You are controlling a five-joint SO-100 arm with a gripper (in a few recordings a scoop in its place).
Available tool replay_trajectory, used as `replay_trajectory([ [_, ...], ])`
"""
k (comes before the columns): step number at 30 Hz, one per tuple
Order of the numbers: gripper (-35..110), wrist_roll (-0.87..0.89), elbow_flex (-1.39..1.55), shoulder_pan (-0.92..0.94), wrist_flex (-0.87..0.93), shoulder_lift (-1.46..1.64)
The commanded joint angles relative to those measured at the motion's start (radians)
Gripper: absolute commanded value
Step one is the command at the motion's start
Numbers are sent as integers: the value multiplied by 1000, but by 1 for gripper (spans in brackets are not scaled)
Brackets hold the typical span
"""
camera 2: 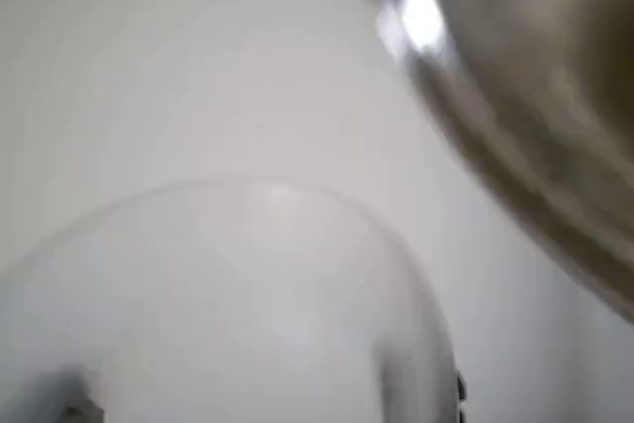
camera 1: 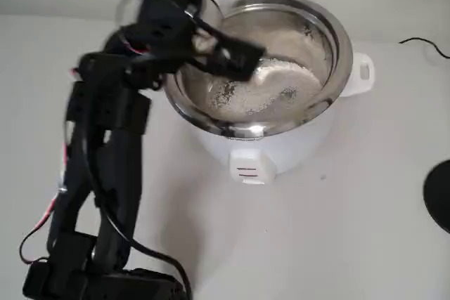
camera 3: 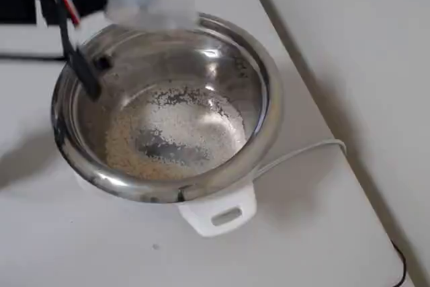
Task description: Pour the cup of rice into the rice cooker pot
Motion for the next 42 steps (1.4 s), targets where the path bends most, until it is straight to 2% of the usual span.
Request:
replay_trajectory([
  [1, 19, -497, -120, -143, 43, 12],
  [5, 20, -862, -109, -275, 135, 25],
  [10, 24, -1120, -67, -365, 245, 15],
  [13, 25, -1244, 173, -428, 161, 120],
  [19, 26, -1376, 752, -485, -224, 308],
  [23, 27, -1460, 1037, -466, -517, 308],
  [27, 27, -1611, 1299, -431, -1045, 143],
  [30, 28, -1638, 1307, -411, -1249, -35],
  [35, 32, -1812, 1259, -394, -1805, -500],
  [38, 37, -1887, 1150, -396, -2069, -785],
  [40, 40, -1945, 1052, -391, -2194, -946],
  [42, 43, -1991, 994, -390, -2227, -1025],
])
